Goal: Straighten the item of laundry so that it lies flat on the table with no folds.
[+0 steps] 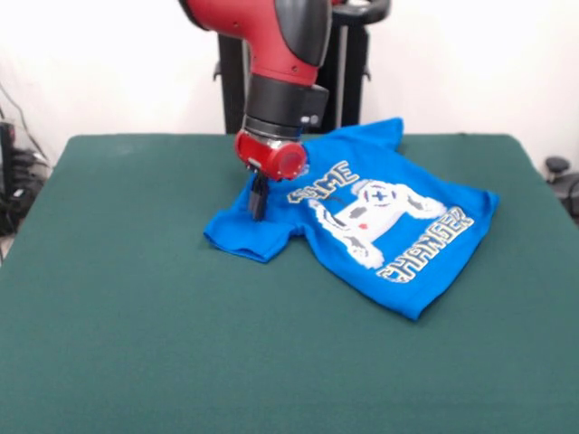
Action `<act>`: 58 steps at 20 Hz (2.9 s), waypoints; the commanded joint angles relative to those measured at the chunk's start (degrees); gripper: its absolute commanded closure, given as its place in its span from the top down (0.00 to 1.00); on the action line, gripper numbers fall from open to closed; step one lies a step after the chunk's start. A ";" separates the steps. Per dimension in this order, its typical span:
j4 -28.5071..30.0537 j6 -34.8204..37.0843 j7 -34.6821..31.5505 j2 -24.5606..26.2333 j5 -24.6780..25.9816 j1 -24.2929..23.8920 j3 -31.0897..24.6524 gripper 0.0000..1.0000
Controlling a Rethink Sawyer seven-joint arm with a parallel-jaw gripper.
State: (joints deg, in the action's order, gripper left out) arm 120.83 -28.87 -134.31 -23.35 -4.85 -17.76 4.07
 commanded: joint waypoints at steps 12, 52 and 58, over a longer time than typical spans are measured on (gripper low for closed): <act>-4.45 12.81 -3.11 -1.04 -7.74 6.61 3.57 0.00; -10.91 15.63 -2.34 -0.96 -2.47 5.00 5.46 0.00; -10.94 15.80 -2.02 -1.07 -1.79 4.92 5.32 0.00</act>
State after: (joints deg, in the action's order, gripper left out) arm 114.82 -18.52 -134.31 -26.90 -7.78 -13.37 11.17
